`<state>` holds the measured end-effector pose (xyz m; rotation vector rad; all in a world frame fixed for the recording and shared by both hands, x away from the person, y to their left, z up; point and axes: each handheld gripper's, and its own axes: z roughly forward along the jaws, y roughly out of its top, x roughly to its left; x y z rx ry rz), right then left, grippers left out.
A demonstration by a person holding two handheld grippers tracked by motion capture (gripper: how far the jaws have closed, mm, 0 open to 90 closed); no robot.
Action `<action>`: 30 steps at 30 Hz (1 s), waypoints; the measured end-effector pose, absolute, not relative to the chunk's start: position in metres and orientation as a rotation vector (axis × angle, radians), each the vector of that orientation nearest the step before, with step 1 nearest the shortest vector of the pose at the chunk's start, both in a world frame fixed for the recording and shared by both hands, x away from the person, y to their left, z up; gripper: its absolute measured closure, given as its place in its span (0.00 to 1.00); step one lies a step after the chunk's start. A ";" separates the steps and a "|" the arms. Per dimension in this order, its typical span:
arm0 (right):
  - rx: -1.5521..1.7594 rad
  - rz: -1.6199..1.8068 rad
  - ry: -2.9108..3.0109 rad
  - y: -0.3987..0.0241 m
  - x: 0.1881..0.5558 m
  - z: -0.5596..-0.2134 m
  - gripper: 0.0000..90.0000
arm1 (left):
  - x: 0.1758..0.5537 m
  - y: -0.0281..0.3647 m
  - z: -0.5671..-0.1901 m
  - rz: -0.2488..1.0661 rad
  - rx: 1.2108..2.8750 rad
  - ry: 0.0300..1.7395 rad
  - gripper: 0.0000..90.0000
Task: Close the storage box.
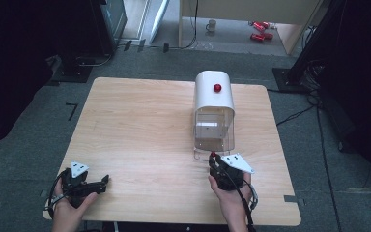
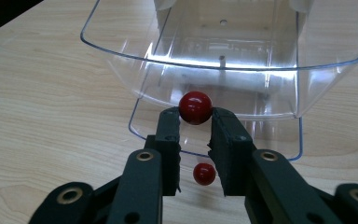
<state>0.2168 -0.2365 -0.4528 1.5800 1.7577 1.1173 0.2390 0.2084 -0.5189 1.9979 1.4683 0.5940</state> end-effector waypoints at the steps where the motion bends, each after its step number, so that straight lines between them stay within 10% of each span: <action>1: 1.580 1.117 1.757 -0.237 0.217 -0.453 0.83 | 0.239 0.208 -0.519 0.594 1.998 1.468 0.00; 30: 1.515 1.173 1.733 -0.234 0.226 -0.428 0.84 | 0.239 0.208 -0.519 0.591 2.005 1.459 0.00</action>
